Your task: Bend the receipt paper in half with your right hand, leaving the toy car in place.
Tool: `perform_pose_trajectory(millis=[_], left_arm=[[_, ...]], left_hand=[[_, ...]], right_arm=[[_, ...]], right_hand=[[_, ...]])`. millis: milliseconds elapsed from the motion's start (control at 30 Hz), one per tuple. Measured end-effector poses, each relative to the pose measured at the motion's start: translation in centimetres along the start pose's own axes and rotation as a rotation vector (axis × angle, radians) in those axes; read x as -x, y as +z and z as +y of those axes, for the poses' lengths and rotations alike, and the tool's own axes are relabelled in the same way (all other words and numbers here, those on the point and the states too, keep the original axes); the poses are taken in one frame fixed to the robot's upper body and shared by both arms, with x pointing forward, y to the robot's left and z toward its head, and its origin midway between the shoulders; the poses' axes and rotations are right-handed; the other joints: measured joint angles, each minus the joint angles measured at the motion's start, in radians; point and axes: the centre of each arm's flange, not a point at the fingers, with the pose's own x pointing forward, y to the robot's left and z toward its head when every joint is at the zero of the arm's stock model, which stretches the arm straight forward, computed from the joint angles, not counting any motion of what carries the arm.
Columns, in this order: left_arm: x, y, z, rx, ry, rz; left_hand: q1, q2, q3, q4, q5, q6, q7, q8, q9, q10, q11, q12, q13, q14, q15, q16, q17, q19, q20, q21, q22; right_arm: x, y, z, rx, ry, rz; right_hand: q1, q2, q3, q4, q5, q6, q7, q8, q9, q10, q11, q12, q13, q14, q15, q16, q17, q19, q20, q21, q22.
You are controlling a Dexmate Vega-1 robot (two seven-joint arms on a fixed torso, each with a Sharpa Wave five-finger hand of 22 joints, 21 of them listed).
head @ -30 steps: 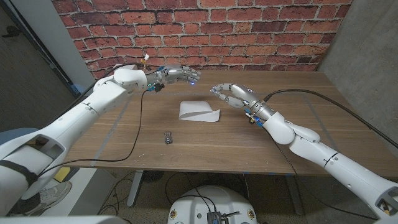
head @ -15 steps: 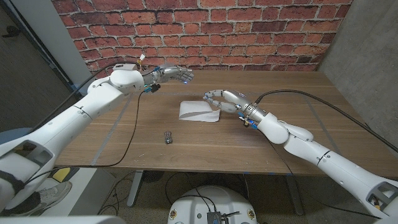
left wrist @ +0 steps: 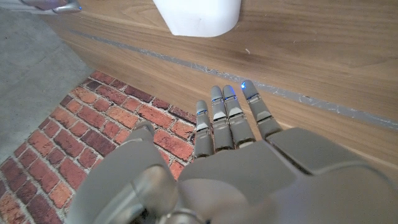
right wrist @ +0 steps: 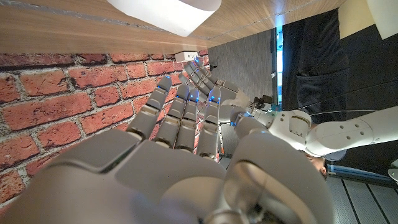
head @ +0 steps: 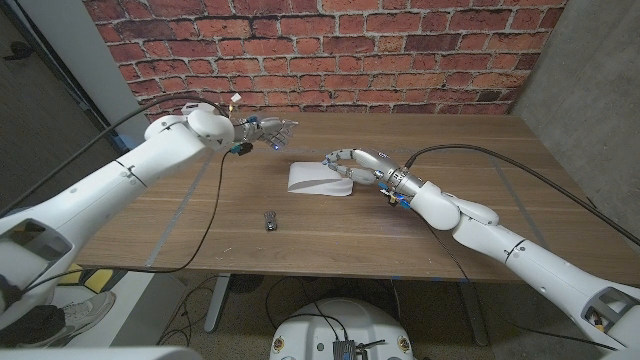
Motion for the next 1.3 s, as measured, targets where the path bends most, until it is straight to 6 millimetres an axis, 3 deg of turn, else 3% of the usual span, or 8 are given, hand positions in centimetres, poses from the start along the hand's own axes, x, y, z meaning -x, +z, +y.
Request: perform_pose_trajectory(millis=[100,200,500,633,733,867,1033,1300], left_arm=[[-0.6,-0.4,-0.1,0.005,-0.019,0.032],[-1.6,-0.8,-0.1,0.019,-0.05,0.055],[-4.0,-0.9,-0.2,0.049,-0.139,0.044],[-5.1,-0.4,-0.4,0.065,-0.205,0.017],[-6.0,-0.4,-0.3,0.081,-0.244,0.018],[-6.5,0.1,-0.3,0.083,-0.293,0.007],[-6.8,1.0,-0.3,0.088,-0.344,-0.007],[-6.9,1.9,-0.5,0.109,-0.423,-0.035]], left_hand=[[-0.019,0.001,-0.004,0.004,0.0,0.0,0.0,0.004,0.0,-0.018,-0.018,0.0,0.0,-0.032,-0.013,0.0,-0.001,-0.02,-0.002,-0.016,0.0],[-0.033,0.007,-0.005,0.005,0.0,-0.007,-0.007,0.004,0.0,-0.035,-0.035,0.0,-0.004,-0.064,-0.018,0.0,-0.001,-0.044,-0.006,-0.034,0.0],[-0.058,0.032,0.003,0.013,0.0,-0.007,-0.007,0.01,-0.005,-0.014,-0.076,0.012,-0.005,-0.088,-0.022,0.004,0.0,-0.07,-0.008,-0.06,0.0],[-0.072,0.064,0.014,0.025,0.0,-0.014,0.0,0.012,-0.005,0.031,-0.054,0.032,-0.009,-0.061,-0.036,0.018,0.0,-0.07,-0.008,-0.068,0.0],[-0.085,0.076,0.022,0.033,0.004,-0.029,0.015,0.012,-0.005,0.085,-0.02,0.049,-0.009,-0.01,-0.034,0.032,0.0,-0.064,-0.002,-0.074,0.0],[-0.112,0.076,0.03,0.049,0.008,-0.037,0.023,0.012,-0.005,0.195,0.005,0.076,-0.014,0.099,-0.03,0.053,-0.005,0.001,-0.003,-0.074,0.0],[-0.132,0.083,0.044,0.063,0.012,-0.032,0.04,0.012,-0.009,0.293,0.006,0.093,-0.014,0.208,-0.033,0.064,-0.005,0.102,-0.01,-0.062,0.0],[-0.161,0.083,0.072,0.078,0.019,-0.077,0.041,0.012,-0.009,0.357,0.024,0.093,-0.018,0.309,-0.006,0.064,-0.01,0.286,-0.039,-0.025,0.0]], right_arm=[[0.1,0.0,-0.2,-0.001,-0.009,-0.003],[0.4,-0.1,-0.4,-0.001,-0.019,-0.005],[0.9,-0.3,-0.5,-0.005,-0.034,0.001],[1.1,-0.4,-0.6,-0.007,-0.041,0.005],[1.3,-0.5,-0.6,-0.01,-0.048,0.01],[1.5,-0.7,-0.6,-0.014,-0.057,0.015],[1.7,-0.9,-0.7,-0.017,-0.064,0.017],[2.0,-1.1,-0.8,-0.023,-0.076,0.016]], right_hand=[[-0.006,-0.006,-0.007,0.007,0.0,0.063,0.012,0.018,0.0,0.063,0.012,0.023,0.0,0.069,0.008,0.027,0.001,0.028,-0.001,0.013,0.0],[-0.007,-0.006,-0.011,0.011,0.0,0.097,0.019,0.022,-0.002,0.095,0.019,0.028,0.0,0.099,0.01,0.039,0.004,0.039,-0.004,0.016,0.005],[-0.013,-0.007,-0.011,0.011,0.0,0.106,0.017,0.028,-0.003,0.105,0.019,0.032,0.0,0.104,0.008,0.039,0.009,0.044,0.002,0.02,0.005],[-0.013,-0.007,-0.011,0.011,0.0,0.106,0.017,0.028,-0.003,0.105,0.019,0.032,0.0,0.103,0.008,0.039,0.009,0.044,0.002,0.02,0.005],[-0.017,-0.003,-0.013,0.013,0.0,0.106,0.017,0.027,-0.003,0.104,0.019,0.031,0.0,0.103,0.008,0.039,0.009,0.044,0.002,0.02,0.005],[-0.017,-0.003,-0.016,0.016,0.0,0.106,0.017,0.021,-0.003,0.104,0.019,0.027,0.0,0.103,0.008,0.039,0.009,0.044,0.002,0.02,0.005],[-0.017,-0.003,-0.016,0.016,0.0,0.106,0.017,0.021,-0.003,0.104,0.019,0.027,0.0,0.103,0.008,0.039,0.009,0.044,0.002,0.02,0.005],[-0.025,-0.003,-0.016,0.015,0.0,0.106,0.017,0.021,-0.003,0.104,0.019,0.022,0.002,0.103,0.008,0.039,0.009,0.044,0.002,0.02,0.005]])
